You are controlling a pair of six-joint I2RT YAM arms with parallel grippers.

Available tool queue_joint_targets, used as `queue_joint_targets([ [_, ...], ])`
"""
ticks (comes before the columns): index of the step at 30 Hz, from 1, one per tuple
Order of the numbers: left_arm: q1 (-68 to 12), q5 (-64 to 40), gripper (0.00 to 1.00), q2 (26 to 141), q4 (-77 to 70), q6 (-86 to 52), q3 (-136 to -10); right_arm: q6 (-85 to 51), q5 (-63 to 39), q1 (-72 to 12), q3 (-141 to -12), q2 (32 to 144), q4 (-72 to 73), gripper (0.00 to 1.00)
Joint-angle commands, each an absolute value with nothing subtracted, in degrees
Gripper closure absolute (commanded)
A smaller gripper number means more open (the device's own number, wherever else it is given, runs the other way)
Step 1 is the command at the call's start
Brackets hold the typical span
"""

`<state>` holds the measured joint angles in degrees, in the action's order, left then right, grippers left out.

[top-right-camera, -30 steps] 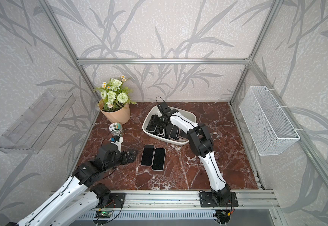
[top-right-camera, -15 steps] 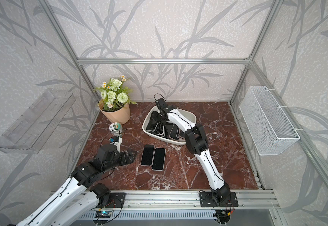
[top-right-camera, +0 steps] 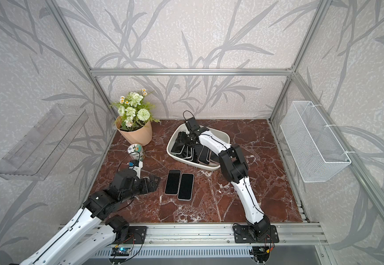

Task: Take the phone out of the storage box
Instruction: Pick up the phone from the storage box.

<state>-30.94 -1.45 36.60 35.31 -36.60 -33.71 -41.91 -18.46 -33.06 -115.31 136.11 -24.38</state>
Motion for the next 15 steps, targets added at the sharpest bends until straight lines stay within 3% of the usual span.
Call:
queue_joint_targets([
  [1,-30.54,-2.0,0.0,36.74,34.66,-36.19,-34.79,-38.47,-15.8,-32.57,-114.25,133.23,-22.55,0.22],
  [15,-30.33,-2.34,0.0,39.14,33.54,-35.78,-35.04,-35.21,-21.08,-26.83,-129.42,143.35,-29.37,0.22],
])
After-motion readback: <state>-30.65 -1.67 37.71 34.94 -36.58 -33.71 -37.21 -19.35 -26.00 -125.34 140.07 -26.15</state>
